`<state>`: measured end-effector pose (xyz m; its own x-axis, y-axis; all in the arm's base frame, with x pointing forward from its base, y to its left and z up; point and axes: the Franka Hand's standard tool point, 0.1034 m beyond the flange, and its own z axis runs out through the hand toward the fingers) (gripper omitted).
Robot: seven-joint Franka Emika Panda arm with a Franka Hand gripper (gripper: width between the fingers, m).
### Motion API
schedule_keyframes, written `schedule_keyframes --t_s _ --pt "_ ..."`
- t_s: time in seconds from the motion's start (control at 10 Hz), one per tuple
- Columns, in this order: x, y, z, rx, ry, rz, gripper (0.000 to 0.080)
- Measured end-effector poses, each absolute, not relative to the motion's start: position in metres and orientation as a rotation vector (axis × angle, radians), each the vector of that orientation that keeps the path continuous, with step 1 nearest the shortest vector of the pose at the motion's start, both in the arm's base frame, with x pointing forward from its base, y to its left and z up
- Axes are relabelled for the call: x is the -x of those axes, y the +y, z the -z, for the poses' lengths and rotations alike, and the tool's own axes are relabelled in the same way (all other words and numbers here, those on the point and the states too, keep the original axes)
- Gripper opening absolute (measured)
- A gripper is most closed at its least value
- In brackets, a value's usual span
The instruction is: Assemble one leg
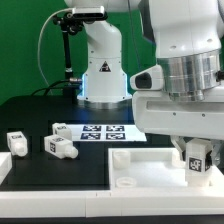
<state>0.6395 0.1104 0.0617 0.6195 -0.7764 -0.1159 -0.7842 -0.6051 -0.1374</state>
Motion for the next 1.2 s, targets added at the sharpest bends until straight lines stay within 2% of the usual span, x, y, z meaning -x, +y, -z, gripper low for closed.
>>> schedule_keyframes --t_s 0.3,0.6,1.1,1.2 --pt "-0.6411 0.1134 -0.0595 2.213 1.905 -0.117 0.0287" --pt "-0.6423 0.116 -0.0602 1.938 2.167 -0.142 0.0287" --pt "-0.6425 0.1131 -0.0596 1.752 2.321 -0.165 0.0287" --pt "-0.6423 0.1134 -0.0591 1.757 2.317 -0.165 0.0356"
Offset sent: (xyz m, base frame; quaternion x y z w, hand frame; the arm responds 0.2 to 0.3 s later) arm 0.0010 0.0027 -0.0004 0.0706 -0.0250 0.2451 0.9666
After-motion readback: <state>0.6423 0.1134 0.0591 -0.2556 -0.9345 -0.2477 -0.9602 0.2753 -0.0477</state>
